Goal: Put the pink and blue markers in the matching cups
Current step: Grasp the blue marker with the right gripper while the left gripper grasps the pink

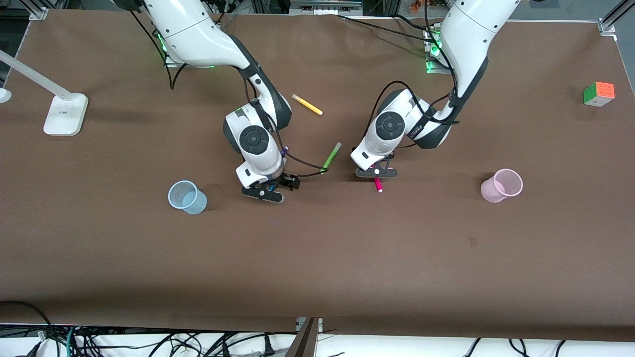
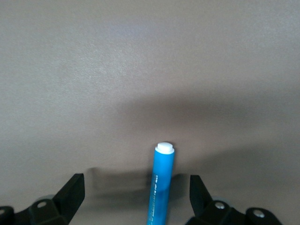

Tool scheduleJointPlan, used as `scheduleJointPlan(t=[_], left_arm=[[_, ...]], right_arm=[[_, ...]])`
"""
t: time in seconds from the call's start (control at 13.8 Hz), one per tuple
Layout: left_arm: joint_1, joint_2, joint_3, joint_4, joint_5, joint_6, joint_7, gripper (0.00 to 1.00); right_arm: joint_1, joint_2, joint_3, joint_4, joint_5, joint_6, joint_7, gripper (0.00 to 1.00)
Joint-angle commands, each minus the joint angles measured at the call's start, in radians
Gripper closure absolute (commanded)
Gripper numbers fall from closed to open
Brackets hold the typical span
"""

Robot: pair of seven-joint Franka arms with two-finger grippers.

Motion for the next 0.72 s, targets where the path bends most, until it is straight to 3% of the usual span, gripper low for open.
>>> scheduleJointPlan(t=[0.0,0.07,0.22,0.36,0.51,0.65], left_arm=[[-0.007,0.009,0.01,0.005,0.034,0.013,-0.018,0.85],[-0.007,0.006,0.007,0.005,0.035,0.001,-0.03,1.0],[-0.007,-0.001,0.007,0.005,0.035,-0.013,-0.053,1.0],[0.003,-0.036,0.008,0.027,0.035,-0.111,-0.049,1.0],[0.012,-0.068,0.011,0.071,0.035,-0.253,-0.02,1.0],[0.016,-0.07,0.013,0.149,0.037,-0.416,0.014,1.0]], right_arm=[[0.005,0.006,-0.005,-0.008,0.015,-0.001,0.009,0.01],[0.003,0.006,-0.005,-0.01,0.015,-0.001,0.009,0.02],[0.008,0.006,-0.005,-0.02,0.015,0.003,0.025,0.02],[0.011,0.005,-0.005,-0.028,0.015,0.004,0.027,0.11],[0.011,0.002,-0.005,-0.03,0.015,-0.001,0.022,0.39],[0.009,-0.001,-0.005,-0.03,0.015,-0.003,0.016,0.81]])
